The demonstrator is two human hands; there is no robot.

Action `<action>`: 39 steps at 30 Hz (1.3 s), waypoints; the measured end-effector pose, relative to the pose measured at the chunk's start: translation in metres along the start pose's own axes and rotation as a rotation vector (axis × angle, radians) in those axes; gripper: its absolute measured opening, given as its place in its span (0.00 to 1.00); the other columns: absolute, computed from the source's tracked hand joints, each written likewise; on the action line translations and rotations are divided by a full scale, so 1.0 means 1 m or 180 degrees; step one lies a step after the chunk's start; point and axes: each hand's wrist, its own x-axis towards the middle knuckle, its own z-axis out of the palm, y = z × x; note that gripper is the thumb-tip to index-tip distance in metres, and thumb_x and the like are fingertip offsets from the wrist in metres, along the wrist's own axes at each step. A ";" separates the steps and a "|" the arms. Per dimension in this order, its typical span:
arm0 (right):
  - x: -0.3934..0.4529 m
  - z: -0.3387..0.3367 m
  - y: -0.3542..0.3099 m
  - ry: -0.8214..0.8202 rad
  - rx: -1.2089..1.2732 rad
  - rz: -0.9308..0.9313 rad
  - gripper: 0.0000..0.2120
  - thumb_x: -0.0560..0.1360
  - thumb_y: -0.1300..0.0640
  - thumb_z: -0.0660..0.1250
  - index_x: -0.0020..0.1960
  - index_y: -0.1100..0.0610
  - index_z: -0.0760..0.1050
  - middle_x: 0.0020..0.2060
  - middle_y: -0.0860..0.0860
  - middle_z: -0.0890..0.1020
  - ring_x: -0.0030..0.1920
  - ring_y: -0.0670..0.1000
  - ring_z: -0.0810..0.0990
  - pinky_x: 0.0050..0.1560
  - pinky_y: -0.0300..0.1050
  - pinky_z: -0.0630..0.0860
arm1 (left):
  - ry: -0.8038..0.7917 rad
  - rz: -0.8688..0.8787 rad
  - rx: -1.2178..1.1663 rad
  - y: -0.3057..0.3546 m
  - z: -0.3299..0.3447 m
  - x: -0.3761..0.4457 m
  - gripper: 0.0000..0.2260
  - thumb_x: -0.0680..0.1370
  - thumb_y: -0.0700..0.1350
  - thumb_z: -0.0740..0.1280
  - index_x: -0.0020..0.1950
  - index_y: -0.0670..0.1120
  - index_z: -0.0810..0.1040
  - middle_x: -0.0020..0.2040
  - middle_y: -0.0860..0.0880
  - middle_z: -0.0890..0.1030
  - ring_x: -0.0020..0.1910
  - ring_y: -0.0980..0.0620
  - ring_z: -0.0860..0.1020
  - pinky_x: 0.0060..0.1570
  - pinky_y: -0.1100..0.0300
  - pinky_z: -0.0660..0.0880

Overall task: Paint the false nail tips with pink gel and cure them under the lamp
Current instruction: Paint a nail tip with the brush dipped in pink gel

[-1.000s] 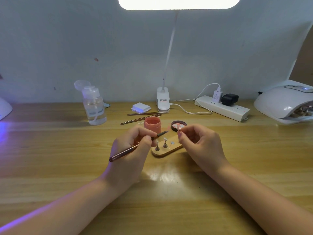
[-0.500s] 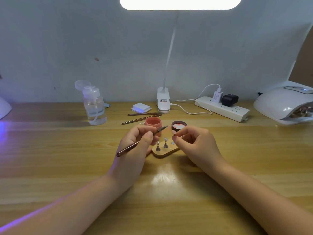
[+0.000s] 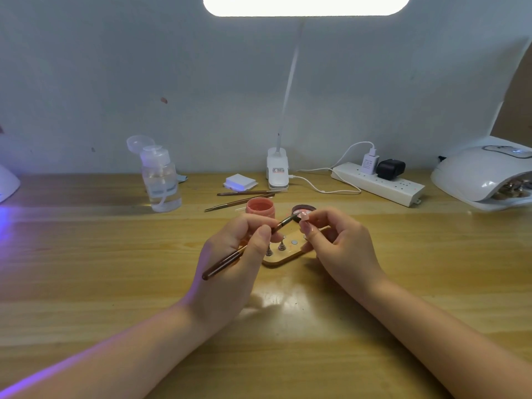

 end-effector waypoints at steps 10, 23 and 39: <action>-0.001 0.000 -0.002 0.0041 0.0017 0.0027 0.03 0.75 0.58 0.69 0.48 0.52 0.78 0.37 0.49 0.82 0.37 0.50 0.83 0.40 0.56 0.80 | 0.0011 -0.0063 0.0084 0.003 -0.001 0.000 0.08 0.77 0.43 0.62 0.46 0.46 0.80 0.40 0.50 0.84 0.44 0.54 0.82 0.44 0.67 0.75; 0.004 0.006 0.006 -0.0286 -0.0533 0.0190 0.03 0.73 0.55 0.72 0.44 0.54 0.82 0.29 0.55 0.78 0.29 0.46 0.69 0.33 0.41 0.65 | 0.0550 -0.1370 -0.1153 0.006 0.006 0.006 0.10 0.81 0.40 0.61 0.44 0.46 0.80 0.50 0.43 0.84 0.45 0.54 0.83 0.49 0.52 0.77; 0.003 -0.003 0.005 -0.0353 -0.1631 0.0301 0.09 0.74 0.46 0.69 0.47 0.50 0.85 0.37 0.46 0.84 0.40 0.46 0.79 0.39 0.42 0.72 | 0.0493 -0.1454 -0.1127 0.007 0.004 0.006 0.08 0.81 0.40 0.61 0.47 0.44 0.80 0.51 0.43 0.84 0.46 0.53 0.83 0.53 0.49 0.78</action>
